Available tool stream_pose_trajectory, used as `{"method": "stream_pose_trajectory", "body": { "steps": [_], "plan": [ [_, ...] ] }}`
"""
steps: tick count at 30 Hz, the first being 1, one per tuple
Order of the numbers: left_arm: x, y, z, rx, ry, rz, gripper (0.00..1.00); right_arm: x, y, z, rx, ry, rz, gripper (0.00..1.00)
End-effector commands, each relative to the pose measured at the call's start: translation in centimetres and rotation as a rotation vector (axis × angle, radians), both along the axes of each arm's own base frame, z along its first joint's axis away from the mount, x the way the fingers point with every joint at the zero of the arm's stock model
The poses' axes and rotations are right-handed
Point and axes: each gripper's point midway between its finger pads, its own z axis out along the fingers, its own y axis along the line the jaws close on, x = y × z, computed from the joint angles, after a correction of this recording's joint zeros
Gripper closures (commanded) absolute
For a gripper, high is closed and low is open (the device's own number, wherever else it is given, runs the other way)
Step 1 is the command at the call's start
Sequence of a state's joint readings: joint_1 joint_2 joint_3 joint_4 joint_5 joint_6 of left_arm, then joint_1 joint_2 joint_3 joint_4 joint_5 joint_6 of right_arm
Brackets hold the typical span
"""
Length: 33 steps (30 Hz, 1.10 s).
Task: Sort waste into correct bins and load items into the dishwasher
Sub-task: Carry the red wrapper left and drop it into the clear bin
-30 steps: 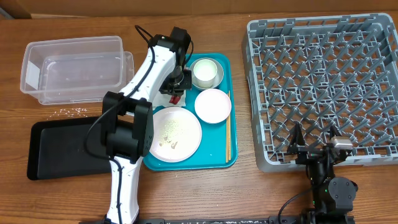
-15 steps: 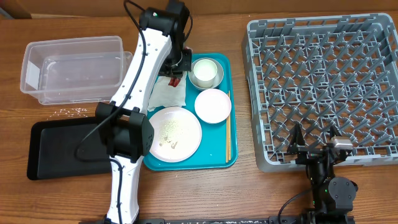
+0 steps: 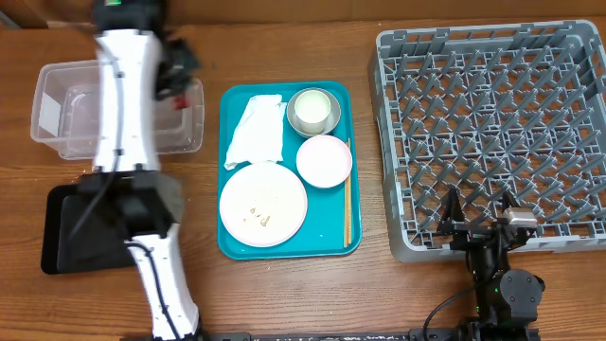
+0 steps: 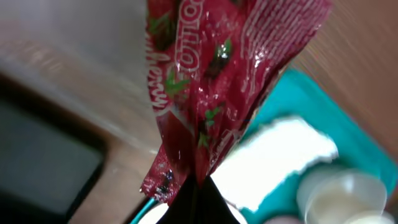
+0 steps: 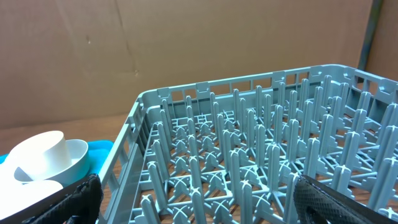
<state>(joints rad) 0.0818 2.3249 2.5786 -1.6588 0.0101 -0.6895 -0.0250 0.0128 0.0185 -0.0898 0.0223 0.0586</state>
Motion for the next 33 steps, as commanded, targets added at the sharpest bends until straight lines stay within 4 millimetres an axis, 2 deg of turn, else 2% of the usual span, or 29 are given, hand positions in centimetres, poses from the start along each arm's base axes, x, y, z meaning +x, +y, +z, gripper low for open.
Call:
{"method": "stream_pose_trajectory", "body": {
  "steps": [1,6,12,13,14,15,16,19,21,27,33],
  "plan": [
    [-0.8,4.2,0.3,-0.050,0.001,0.377,0.96,0.0,0.0,-0.1,-0.003,-0.005,0.002,0.00],
    [-1.0,7.9,0.4,-0.059,-0.025,0.474,0.95,0.0,0.0,-0.1,-0.003,-0.005,0.002,0.00],
    [-0.8,9.5,0.5,-0.062,-0.048,0.524,0.85,0.0,0.0,-0.1,-0.003,-0.005,0.002,0.00],
    [-0.7,9.5,0.5,-0.062,-0.056,0.529,0.77,0.0,0.0,-0.1,-0.003,-0.005,0.002,0.00],
    [-0.4,9.6,0.6,-0.062,-0.069,0.529,0.64,0.0,0.0,-0.1,-0.003,-0.005,0.002,0.00],
    [-0.1,9.7,0.6,-0.061,-0.081,0.528,0.43,0.0,0.0,-0.1,-0.003,-0.005,0.002,0.00],
    [0.1,9.7,0.7,-0.061,-0.089,0.524,0.34,0.0,0.0,-0.1,-0.003,-0.005,0.002,0.00],
    [0.0,9.4,0.7,-0.063,-0.082,0.485,0.29,0.0,0.0,-0.1,-0.003,-0.005,0.002,0.00],
    [0.2,8.2,0.7,-0.091,-0.079,0.360,0.28,0.0,0.0,-0.1,-0.003,-0.005,0.002,0.00],
    [1.6,1.9,1.3,-0.197,-0.133,-0.110,0.28,0.0,0.0,-0.1,-0.003,-0.005,0.002,0.00],
    [2.1,-4.9,1.4,-0.194,-0.134,-0.299,0.31,0.0,0.0,-0.1,-0.003,-0.005,0.002,0.00]
  ]
}}
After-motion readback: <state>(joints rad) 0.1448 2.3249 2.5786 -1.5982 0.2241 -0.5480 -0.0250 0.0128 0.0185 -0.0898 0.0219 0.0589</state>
